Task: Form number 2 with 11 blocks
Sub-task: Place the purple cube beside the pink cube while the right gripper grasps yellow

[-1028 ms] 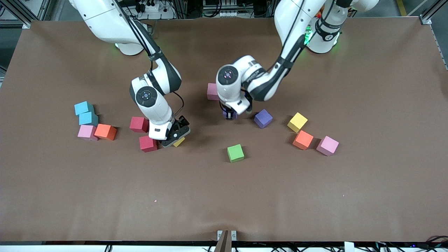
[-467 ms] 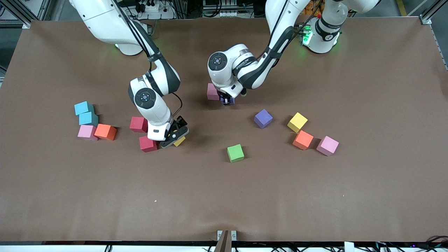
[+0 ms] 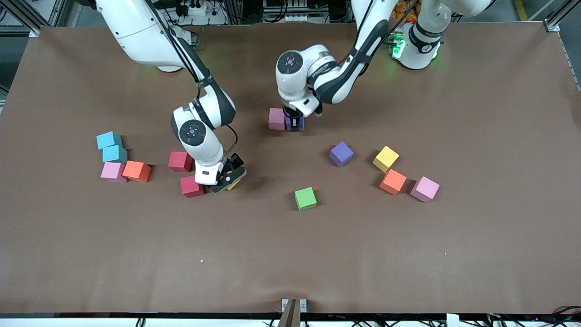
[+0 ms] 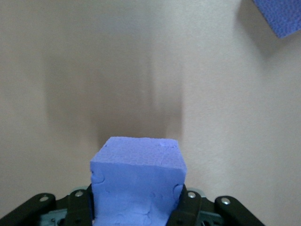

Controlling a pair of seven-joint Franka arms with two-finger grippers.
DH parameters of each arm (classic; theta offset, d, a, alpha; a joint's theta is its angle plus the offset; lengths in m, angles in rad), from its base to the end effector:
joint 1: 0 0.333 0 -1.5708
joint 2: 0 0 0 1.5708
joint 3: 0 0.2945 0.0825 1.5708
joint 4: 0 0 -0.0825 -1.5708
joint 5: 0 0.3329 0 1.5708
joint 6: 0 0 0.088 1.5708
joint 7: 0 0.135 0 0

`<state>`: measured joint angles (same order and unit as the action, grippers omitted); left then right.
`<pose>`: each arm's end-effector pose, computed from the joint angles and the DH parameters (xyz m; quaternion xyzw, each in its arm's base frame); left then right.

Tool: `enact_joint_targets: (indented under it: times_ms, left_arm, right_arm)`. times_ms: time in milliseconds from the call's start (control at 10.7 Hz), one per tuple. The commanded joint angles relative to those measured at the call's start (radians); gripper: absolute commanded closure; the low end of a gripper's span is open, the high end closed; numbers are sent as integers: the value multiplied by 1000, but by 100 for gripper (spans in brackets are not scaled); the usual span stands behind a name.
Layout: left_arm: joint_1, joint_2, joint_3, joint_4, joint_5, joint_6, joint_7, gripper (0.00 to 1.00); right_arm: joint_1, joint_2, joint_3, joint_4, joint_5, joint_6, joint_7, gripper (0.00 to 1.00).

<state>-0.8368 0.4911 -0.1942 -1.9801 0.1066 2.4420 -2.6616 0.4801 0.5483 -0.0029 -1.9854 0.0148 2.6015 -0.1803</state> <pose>0.2953 -0.4855 0.2115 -0.7073 -0.7067 0.0090 0.0115 0.5141 0.2657 0.1865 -0.9478 -0.3170 -0.0330 0.0083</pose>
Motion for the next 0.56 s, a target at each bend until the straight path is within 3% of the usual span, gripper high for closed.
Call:
enact_joint_targets:
  times_ms: [0,93,467]
  left_arm:
    - [2,-48,-8,-80,31,45,-9,100]
    - [4,-45,-8,-83,31,52,-9,100]
    - [8,-28,-8,-79,50,92,-1,100]
  right_arm:
    - [2,-22,-5,-6,-16,-11,-4,45]
    - [2,-30,-5,-6,-16,-14,-17,59]
    - [-32,-117,-2,-6,-16,-164,-149,66]
